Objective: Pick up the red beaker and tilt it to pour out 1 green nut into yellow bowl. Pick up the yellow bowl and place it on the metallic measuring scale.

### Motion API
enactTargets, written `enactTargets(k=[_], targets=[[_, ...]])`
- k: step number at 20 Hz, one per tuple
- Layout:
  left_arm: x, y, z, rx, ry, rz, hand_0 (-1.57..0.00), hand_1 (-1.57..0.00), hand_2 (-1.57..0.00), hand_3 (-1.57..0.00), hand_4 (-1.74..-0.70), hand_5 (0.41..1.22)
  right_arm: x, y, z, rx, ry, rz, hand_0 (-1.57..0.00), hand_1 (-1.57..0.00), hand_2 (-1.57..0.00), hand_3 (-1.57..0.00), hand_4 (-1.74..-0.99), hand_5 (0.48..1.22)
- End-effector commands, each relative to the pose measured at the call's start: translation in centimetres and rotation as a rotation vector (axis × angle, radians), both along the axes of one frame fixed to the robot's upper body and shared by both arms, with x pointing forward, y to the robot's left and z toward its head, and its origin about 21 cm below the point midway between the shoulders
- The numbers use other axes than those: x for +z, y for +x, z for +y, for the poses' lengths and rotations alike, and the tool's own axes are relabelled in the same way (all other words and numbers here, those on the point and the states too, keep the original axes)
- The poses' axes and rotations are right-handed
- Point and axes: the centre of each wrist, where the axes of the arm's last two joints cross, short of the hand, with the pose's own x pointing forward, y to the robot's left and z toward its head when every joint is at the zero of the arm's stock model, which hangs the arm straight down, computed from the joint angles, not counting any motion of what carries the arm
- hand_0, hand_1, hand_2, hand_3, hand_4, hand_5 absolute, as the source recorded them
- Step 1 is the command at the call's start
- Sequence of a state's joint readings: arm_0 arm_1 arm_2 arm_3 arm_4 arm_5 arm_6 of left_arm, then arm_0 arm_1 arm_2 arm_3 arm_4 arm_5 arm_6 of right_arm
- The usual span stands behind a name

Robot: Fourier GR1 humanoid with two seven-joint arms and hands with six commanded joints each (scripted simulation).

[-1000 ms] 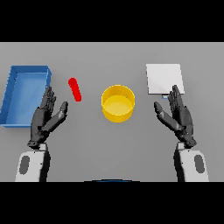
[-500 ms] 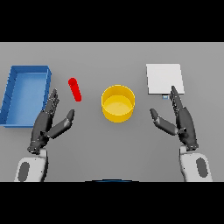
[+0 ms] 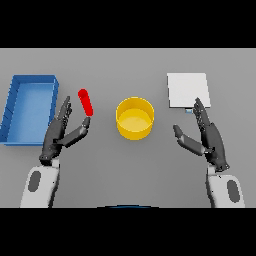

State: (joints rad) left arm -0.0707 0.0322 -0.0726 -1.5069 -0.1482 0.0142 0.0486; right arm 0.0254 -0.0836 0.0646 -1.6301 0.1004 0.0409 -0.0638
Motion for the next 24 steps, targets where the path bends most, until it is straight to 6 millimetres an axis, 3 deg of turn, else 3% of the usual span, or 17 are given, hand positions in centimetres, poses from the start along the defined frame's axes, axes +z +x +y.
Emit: enactTargets(k=[1,5,12,21,23,24], targets=[[-0.1,0.8,0.0,0.005,0.007,-0.002,0.00,0.00,0.00,0.00,-1.21,0.663,0.0,0.2,0.0,0.003,0.006,-0.002,0.00,0.00,0.00,0.00,-1.296,0.621],[-0.7,4.0,-0.3,0.018,0.016,0.006,0.00,0.00,0.00,0.00,-1.21,0.646,0.2,0.1,0.0,-0.012,-0.006,0.001,0.00,0.00,0.00,0.00,-1.293,0.618],[-1.3,7.6,-1.6,0.014,0.050,-0.020,0.00,0.00,0.00,0.00,-1.22,0.635,0.0,0.1,0.0,-0.024,-0.035,0.013,0.00,0.00,0.00,0.00,-1.299,0.634],[-2.5,9.7,-2.9,0.014,0.019,-0.042,0.00,-0.01,-0.05,-0.03,-1.35,0.726,0.1,0.2,-0.3,-0.037,-0.028,-0.003,0.00,0.00,0.00,0.00,-1.301,0.647],[-2.9,9.9,-3.1,0.024,-0.003,-0.046,-0.34,-0.31,-0.32,-0.24,-1.39,0.765,0.2,0.6,-0.1,-0.043,-0.025,0.014,0.00,0.00,0.00,0.00,-1.294,0.645],[-2.9,10.0,-3.5,0.031,-0.033,-0.053,-0.58,-0.56,-0.55,-0.42,-1.42,0.786,0.0,0.4,-0.1,-0.038,-0.022,0.013,0.00,0.00,0.00,0.00,-1.292,0.645]])
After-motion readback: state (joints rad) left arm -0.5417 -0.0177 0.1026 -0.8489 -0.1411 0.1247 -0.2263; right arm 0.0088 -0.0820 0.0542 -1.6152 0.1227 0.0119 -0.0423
